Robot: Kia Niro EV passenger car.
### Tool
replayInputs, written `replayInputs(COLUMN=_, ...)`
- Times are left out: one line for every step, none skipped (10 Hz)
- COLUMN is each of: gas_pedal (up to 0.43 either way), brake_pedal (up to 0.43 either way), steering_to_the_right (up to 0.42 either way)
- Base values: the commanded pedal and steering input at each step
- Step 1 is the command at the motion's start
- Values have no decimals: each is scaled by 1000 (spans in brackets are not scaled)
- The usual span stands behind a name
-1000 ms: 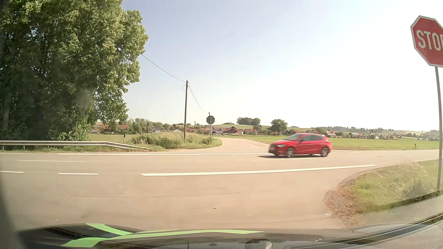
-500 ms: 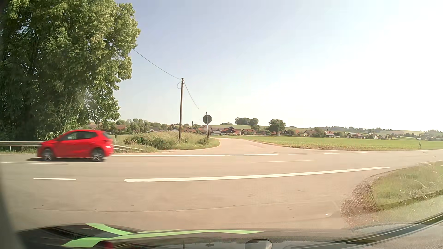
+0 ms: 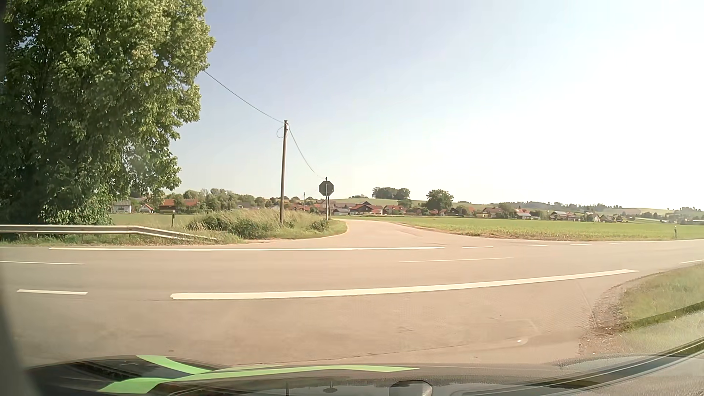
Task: Follow the waypoints while adhering to traffic rules and regulations
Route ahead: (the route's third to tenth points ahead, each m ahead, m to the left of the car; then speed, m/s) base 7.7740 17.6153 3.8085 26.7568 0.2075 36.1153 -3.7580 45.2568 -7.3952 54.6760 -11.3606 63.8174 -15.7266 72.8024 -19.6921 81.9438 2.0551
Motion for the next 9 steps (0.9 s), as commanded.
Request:
replayInputs(gas_pedal=0, brake_pedal=159, steering_to_the_right=5)
replayInputs(gas_pedal=0, brake_pedal=159, steering_to_the_right=4)
replayInputs(gas_pedal=0, brake_pedal=159, steering_to_the_right=4)
replayInputs(gas_pedal=0, brake_pedal=165, steering_to_the_right=2)
replayInputs(gas_pedal=0, brake_pedal=159, steering_to_the_right=2)
replayInputs(gas_pedal=0, brake_pedal=159, steering_to_the_right=2)
replayInputs(gas_pedal=0, brake_pedal=159, steering_to_the_right=1)
replayInputs(gas_pedal=0, brake_pedal=177, steering_to_the_right=2)
replayInputs(gas_pedal=0, brake_pedal=183, steering_to_the_right=2)
